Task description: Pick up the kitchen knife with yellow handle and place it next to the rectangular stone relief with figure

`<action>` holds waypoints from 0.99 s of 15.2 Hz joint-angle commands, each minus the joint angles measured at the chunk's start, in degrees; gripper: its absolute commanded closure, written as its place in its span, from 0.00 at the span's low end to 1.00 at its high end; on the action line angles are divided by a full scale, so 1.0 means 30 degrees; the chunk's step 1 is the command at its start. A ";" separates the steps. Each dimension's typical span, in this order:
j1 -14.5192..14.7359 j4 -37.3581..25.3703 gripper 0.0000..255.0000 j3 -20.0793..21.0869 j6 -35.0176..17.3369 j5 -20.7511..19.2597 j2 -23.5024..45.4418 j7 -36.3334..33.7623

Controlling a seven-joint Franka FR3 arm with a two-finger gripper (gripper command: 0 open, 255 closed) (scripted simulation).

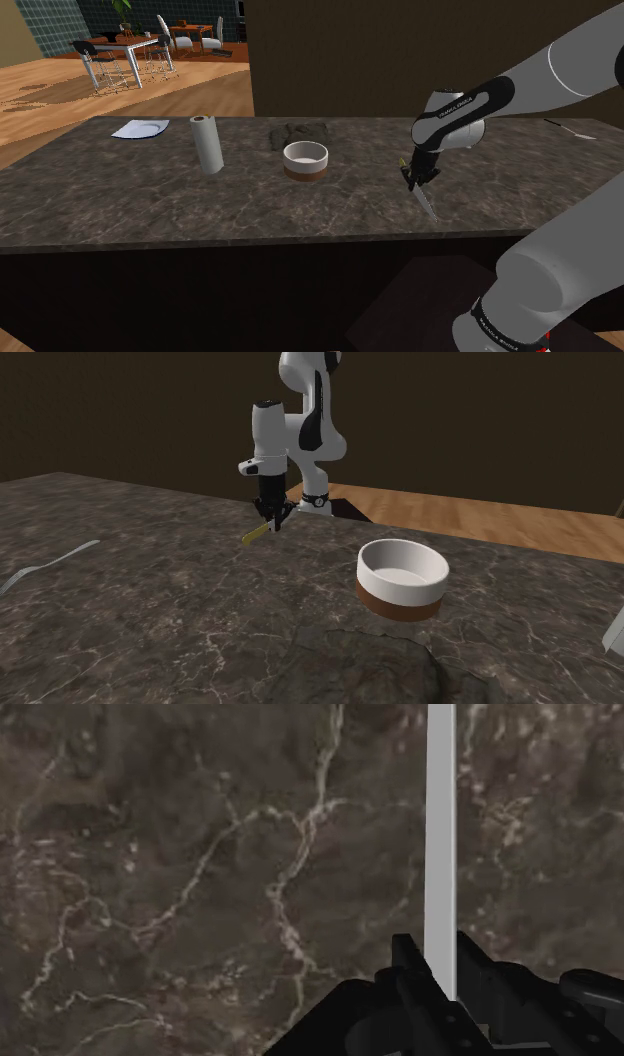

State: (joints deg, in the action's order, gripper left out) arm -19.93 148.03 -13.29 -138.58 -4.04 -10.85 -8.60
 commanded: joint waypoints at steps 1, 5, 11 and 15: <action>0.0000 0.0000 1.00 0.0000 0.0000 0.0000 0.0000 0.0000; 0.0000 0.0000 1.00 0.0000 0.0000 0.0000 0.0000 0.0000; -0.0044 -0.0400 1.00 0.0084 0.1199 -0.0146 -0.0810 -0.0119; -0.0076 -0.0871 1.00 0.0173 0.2386 -0.0244 -0.1533 -0.0207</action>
State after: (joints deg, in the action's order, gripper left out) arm -20.19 145.70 -12.98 -132.59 -4.66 -14.59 -8.94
